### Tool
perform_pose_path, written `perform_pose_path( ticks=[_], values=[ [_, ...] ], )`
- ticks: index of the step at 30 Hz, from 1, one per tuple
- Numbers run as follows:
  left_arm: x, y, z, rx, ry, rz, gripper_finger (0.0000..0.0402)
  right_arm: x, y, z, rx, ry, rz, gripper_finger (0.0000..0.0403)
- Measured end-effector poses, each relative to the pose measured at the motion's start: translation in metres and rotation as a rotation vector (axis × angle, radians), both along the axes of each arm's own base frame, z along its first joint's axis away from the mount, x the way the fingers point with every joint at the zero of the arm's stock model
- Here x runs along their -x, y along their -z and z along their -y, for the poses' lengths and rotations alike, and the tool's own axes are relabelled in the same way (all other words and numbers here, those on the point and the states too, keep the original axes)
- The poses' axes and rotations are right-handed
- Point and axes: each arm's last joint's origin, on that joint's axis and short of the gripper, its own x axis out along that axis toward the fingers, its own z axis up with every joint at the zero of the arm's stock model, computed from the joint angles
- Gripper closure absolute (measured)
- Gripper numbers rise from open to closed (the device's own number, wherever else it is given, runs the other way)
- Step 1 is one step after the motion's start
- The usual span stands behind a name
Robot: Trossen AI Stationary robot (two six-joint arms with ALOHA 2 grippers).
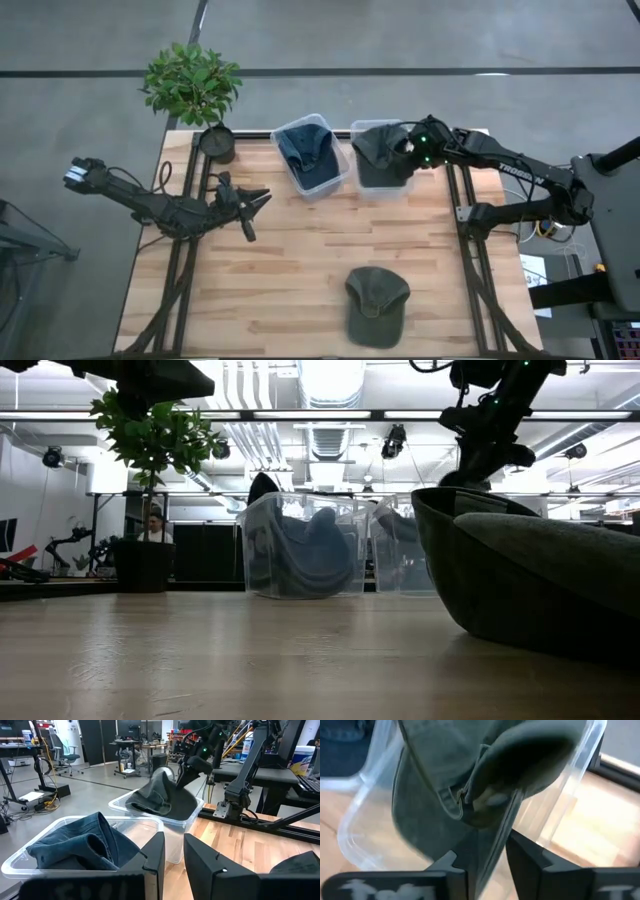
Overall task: Pick & Place hat
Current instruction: Put the top black cap into the right transparent bin, then put the black cap into the right transparent bin
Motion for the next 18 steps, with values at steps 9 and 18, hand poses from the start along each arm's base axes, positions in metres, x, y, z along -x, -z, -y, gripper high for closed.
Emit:
perform_pose_path(
  ticks=[9,18],
  values=[
    [0.0,0.0,0.0,-0.014,0.001,-0.007,0.0338,0.006,0.0,-0.006,-0.078,-0.042,-0.007,0.0281],
    [0.0,0.0,0.0,-0.015,0.001,-0.008,0.0338,0.016,-0.037,-0.021,-0.013,-0.108,0.061,0.0293]
  ],
)
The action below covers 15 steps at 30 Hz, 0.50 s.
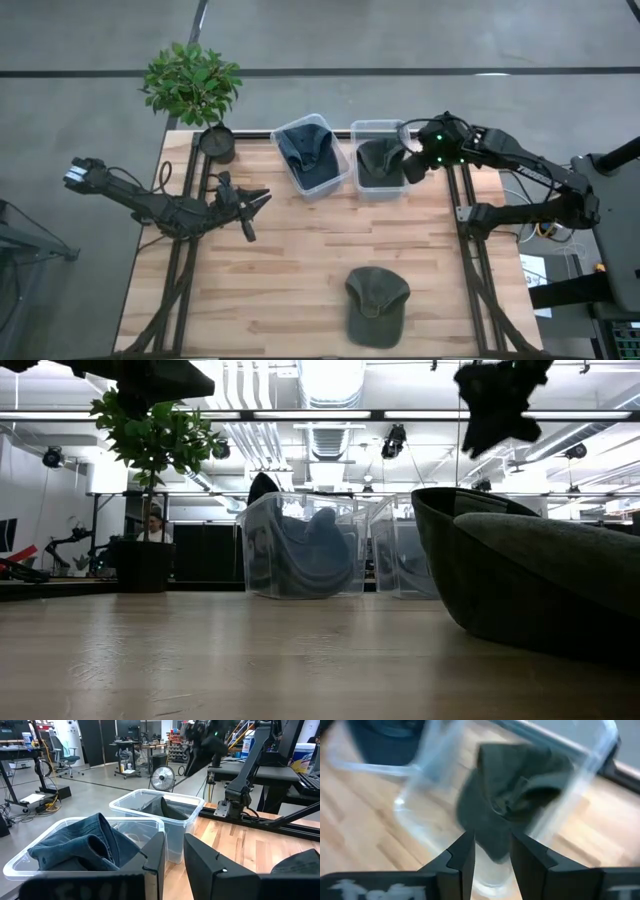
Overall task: Pick & Place hat
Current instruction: Put the black cap into the right transparent bin
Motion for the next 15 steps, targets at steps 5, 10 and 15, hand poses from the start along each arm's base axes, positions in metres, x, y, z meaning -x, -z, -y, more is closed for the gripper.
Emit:
perform_pose_path(
  ticks=[5,10,15],
  values=[
    [0.0,0.0,0.0,0.001,0.01,0.0,0.0338,-0.009,-0.023,-0.019,0.087,-0.18,0.042,0.0307],
    [0.0,0.0,0.0,0.001,0.01,0.0,0.0338,-0.02,-0.03,-0.051,0.115,-0.394,0.058,0.0337],
    [0.0,0.0,0.0,0.002,0.01,0.001,0.0338,-0.024,-0.027,-0.09,0.032,-0.508,0.085,0.0369]
  ],
)
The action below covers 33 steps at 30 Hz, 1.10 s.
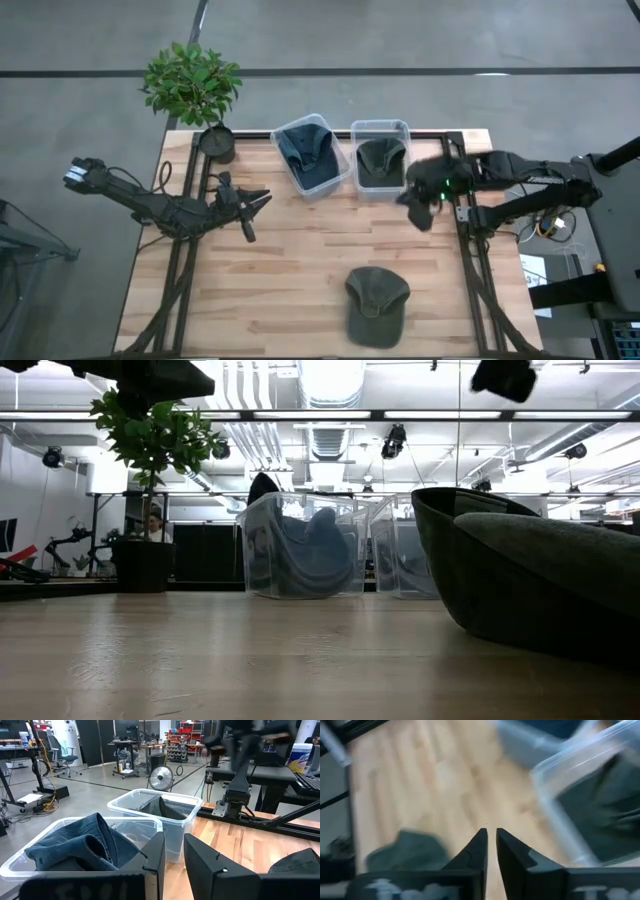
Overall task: Pick & Place hat
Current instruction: Put the black cap into the right transparent bin
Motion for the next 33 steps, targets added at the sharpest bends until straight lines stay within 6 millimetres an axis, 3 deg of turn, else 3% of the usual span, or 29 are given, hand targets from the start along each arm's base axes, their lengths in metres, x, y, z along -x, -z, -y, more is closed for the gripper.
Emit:
perform_pose_path(
  ticks=[6,18,23,33],
  values=[
    [0.0,0.002,0.0,0.023,-0.001,-0.009,0.0338,0.005,0.013,-0.047,-0.194,-0.036,-0.056,0.0393],
    [0.001,0.014,0.0,0.085,-0.006,-0.016,0.0338,0.028,0.043,-0.11,-0.711,0.182,-0.315,0.0394],
    [0.001,0.015,0.0,0.083,-0.007,-0.022,0.0338,0.033,0.056,-0.129,-0.838,0.259,-0.363,0.0394],
    [0.001,0.016,0.0,0.08,-0.007,-0.031,0.0338,0.04,0.078,-0.154,-0.918,0.367,-0.47,0.0394]
  ],
)
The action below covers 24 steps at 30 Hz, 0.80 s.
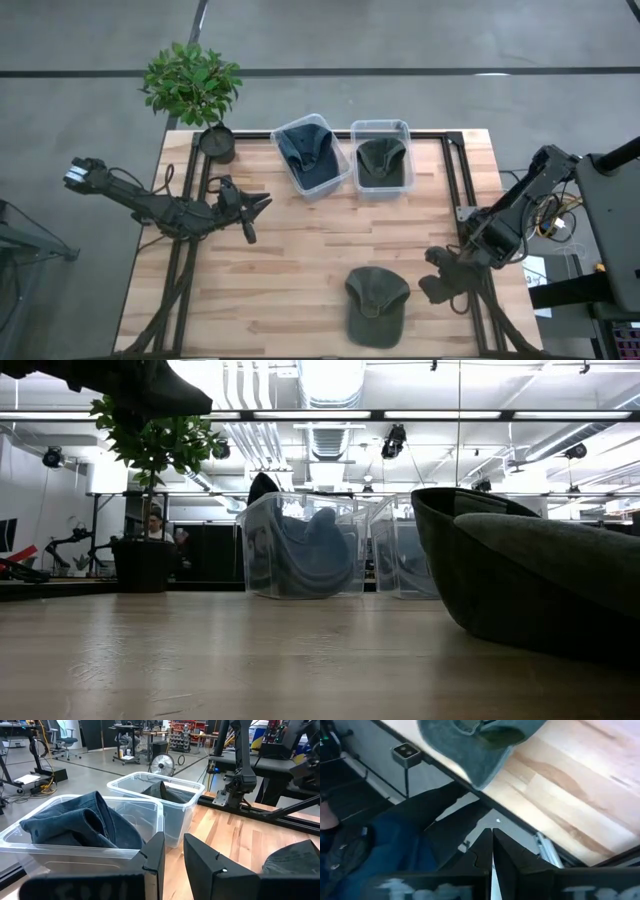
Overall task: Pick & Place hat
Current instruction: Put the black cap into the right transparent bin
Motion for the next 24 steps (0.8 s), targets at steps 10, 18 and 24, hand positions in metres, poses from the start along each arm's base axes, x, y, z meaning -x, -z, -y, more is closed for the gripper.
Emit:
perform_pose_path(
  ticks=[10,18,24],
  values=[
    [0.0,0.001,0.0,-0.002,0.0,-0.007,0.0338,-0.003,0.0,-0.004,-0.028,0.003,0.024,0.0316],
    [0.0,0.001,0.0,0.001,0.0,-0.004,0.0338,-0.012,0.018,-0.012,0.022,0.021,-0.036,0.0214],
    [0.0,0.001,0.0,0.005,-0.001,-0.002,0.0338,-0.03,0.041,-0.031,0.055,0.009,-0.045,0.0159]
  ],
)
